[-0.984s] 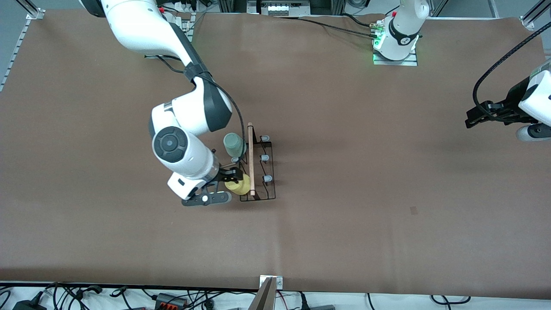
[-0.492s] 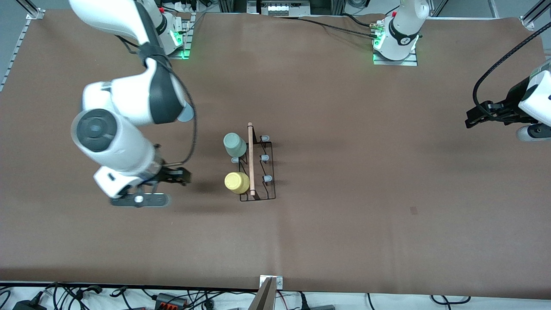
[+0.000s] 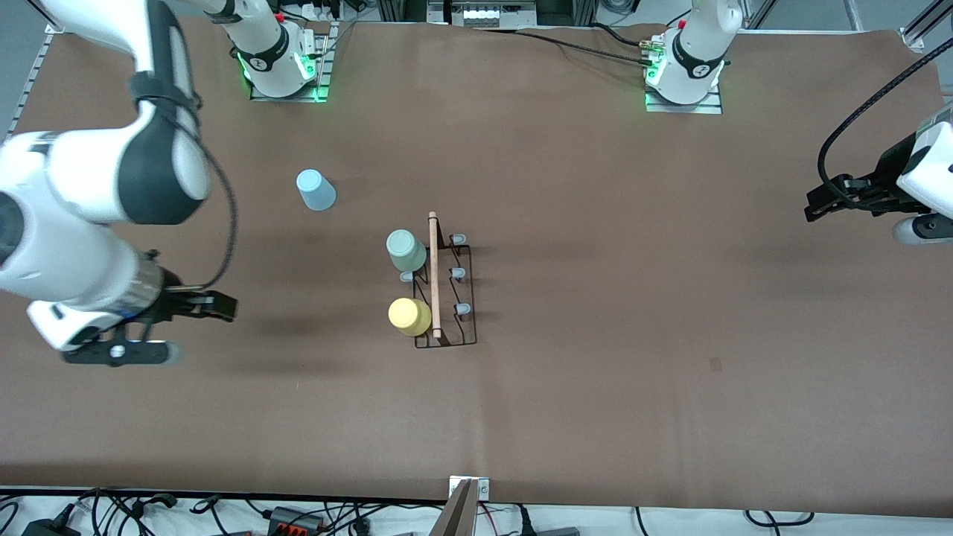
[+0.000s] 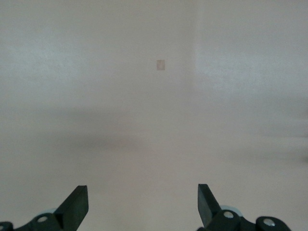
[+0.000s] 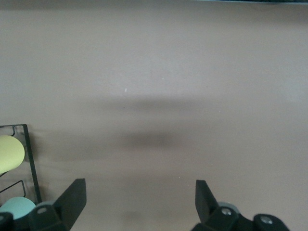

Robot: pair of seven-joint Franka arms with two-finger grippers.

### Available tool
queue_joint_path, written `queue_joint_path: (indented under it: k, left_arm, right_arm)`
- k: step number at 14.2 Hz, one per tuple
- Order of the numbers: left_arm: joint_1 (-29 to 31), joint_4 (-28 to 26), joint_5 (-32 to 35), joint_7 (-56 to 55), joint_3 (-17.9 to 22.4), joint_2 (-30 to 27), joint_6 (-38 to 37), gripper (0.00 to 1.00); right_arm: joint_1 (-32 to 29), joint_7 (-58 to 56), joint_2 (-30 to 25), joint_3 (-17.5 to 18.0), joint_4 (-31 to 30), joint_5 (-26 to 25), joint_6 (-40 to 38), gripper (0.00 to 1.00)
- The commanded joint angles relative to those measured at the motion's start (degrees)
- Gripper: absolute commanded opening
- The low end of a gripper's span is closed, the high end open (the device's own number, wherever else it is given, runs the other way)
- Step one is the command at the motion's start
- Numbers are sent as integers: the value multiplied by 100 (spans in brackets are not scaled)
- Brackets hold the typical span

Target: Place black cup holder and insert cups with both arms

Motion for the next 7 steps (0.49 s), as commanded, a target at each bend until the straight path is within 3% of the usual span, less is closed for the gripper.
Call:
queue_joint_path:
  k: [1,4,7]
  left_arm:
    - [22,58,-6,142,6,-3,-89,100]
    - [22,58,-6,142,6,-3,-89,100]
    - [22,58,-6,142,6,-3,-81,100]
  right_arm:
    - [-612,-244,-456,464,-270,109,-64,100]
    - [-2034,-298,-1220,1772,-989,-188,-29,100]
    - [-2293,-412,-1828,1996,-1474,-725,-29,100]
